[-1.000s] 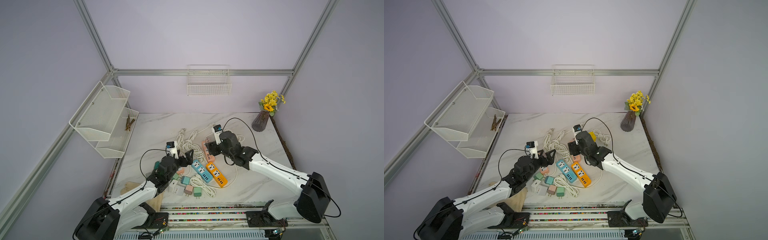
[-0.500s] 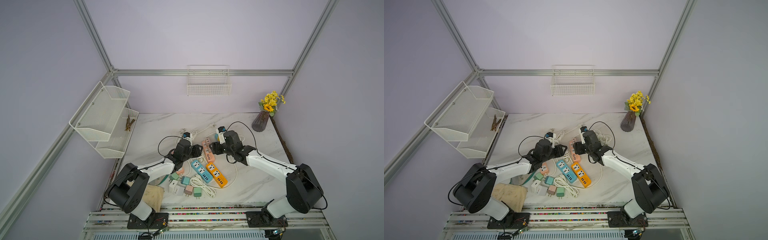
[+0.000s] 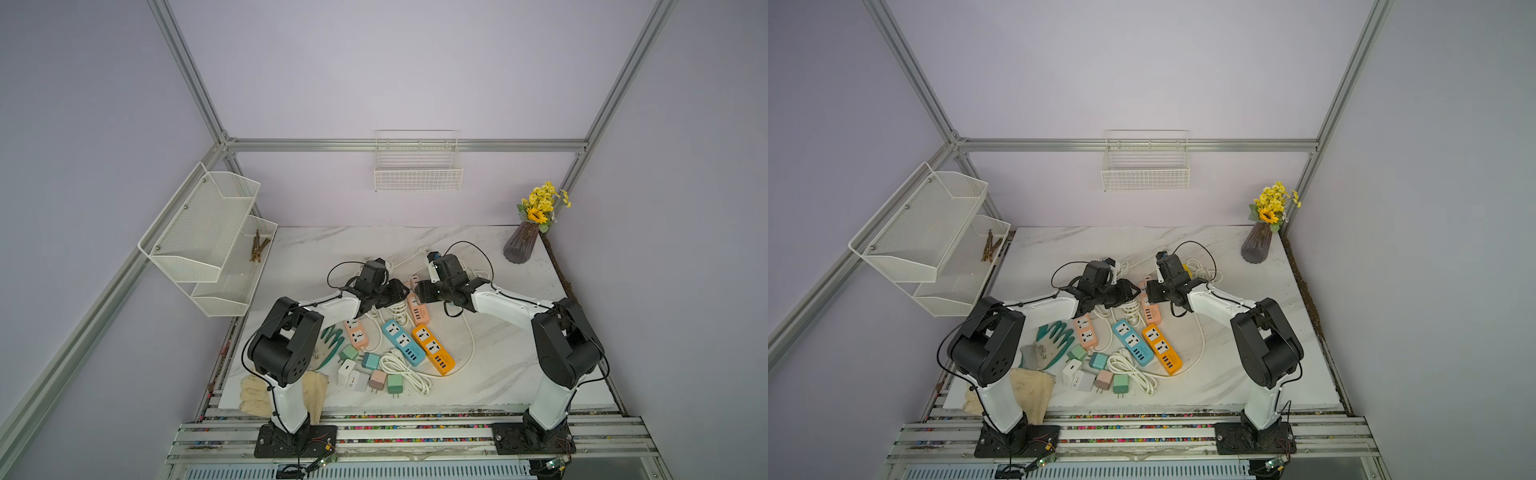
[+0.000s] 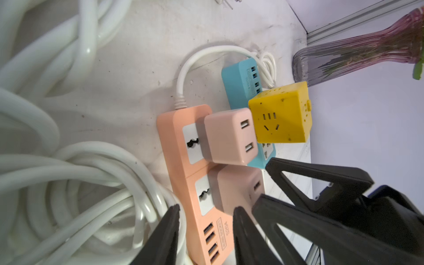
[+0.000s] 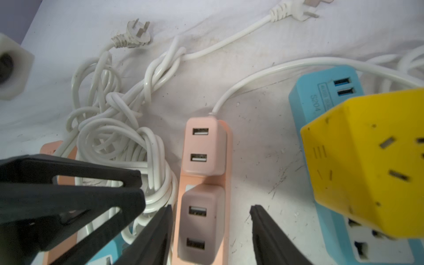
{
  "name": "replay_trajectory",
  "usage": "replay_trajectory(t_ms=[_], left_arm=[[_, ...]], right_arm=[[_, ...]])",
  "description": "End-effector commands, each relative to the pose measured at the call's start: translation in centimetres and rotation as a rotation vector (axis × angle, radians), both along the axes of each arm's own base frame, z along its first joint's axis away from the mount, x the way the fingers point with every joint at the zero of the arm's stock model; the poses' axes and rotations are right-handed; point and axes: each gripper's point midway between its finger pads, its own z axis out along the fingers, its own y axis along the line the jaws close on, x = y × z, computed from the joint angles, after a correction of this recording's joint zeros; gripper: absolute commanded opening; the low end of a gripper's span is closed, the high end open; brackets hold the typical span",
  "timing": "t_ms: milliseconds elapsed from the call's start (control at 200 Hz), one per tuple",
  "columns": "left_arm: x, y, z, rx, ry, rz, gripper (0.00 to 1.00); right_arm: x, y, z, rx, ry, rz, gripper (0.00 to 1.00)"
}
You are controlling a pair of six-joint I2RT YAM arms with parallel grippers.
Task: Pull the plug off the socket
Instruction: Remove the plug from the socket.
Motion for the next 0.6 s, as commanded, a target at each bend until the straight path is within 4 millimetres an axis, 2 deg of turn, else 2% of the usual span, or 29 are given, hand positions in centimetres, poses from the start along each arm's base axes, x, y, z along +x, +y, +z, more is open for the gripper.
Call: replay_trajectory(t_ms=[0,140,290,590], left_arm=[[0.4,-1.0,0.1,-0.032,0.047,-0.033,0.41],[0.8,-1.4,-1.6,-0.019,0.089,-0.049,0.4],[0.7,-0.9,-4.3,0.027,0.163,-0.036,0.4],[-0.8,0.3,-8.7,0.114,0.295,-0.016,0.29]], right_arm=[[0.2,0.4,-0.2,0.006,0.016,0.013,0.57],[0.2,0.7,-0.8,-0.004,0.036,0.037,0.52],[0.1,0.8,-1.0,-0.004,0.038,0.038,0.48],[-0.3,1.3,-0.9,-0.068,0.018,0.064,0.47]])
